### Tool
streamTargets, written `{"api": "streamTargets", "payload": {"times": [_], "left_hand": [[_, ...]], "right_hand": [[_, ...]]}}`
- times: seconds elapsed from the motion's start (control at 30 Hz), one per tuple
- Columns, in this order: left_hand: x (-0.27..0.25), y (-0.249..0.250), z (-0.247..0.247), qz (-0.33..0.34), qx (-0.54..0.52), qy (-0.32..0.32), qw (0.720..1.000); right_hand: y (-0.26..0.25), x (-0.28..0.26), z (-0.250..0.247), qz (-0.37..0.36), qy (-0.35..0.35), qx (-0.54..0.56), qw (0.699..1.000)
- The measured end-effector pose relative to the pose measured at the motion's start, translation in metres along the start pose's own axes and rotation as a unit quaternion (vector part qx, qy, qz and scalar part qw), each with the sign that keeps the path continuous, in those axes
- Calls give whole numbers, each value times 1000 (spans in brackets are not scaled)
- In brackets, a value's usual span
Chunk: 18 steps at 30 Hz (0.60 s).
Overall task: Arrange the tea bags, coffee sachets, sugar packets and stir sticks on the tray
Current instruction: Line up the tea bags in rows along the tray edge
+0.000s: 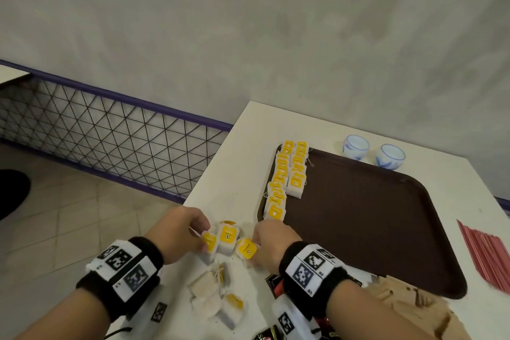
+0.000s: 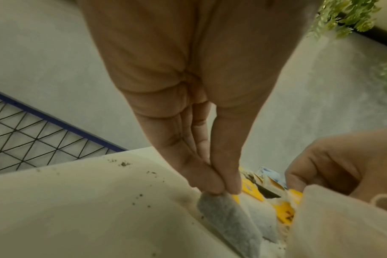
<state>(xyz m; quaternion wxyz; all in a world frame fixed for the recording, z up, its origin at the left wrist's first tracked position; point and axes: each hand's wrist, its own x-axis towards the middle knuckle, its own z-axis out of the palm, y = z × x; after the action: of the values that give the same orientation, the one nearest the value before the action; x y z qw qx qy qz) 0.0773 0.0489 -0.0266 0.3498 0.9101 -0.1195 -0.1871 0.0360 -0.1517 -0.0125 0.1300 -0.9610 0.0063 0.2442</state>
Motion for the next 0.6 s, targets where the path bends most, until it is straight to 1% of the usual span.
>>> {"api": "streamTargets", "payload": {"times": [0.1,0.17,0.23,0.33,0.4,0.43,0.47,0.57,0.6], "left_hand": [[-4,0,-4,-29,-8,21,999],[-7,2,-8,-29,-26,28,999],[-8,5,-13,-11,-26,24,999],[-5,15,-23,25,-7,9,1000],[1,25,-28,41,-12,7,999],[4,32,-30,50,-19,4,999],[7,40,-30,57,-27,-2,998],[21,62,-28,86,-69,-22,994],[27,68,-25,96,-75,-28,992]], "right_hand": [[14,-8,-4,2,32,81,996],[25,-14,-7,-2,57,144,988],[36,-18,-11,-20,54,199,978],[54,-27,-25,-41,39,301,952],[71,-29,-37,-38,60,347,935],[81,-27,-43,-24,82,374,924],[91,-23,-47,0,106,411,906],[117,-2,-53,68,167,523,833],[122,7,-54,83,177,541,818]]}}
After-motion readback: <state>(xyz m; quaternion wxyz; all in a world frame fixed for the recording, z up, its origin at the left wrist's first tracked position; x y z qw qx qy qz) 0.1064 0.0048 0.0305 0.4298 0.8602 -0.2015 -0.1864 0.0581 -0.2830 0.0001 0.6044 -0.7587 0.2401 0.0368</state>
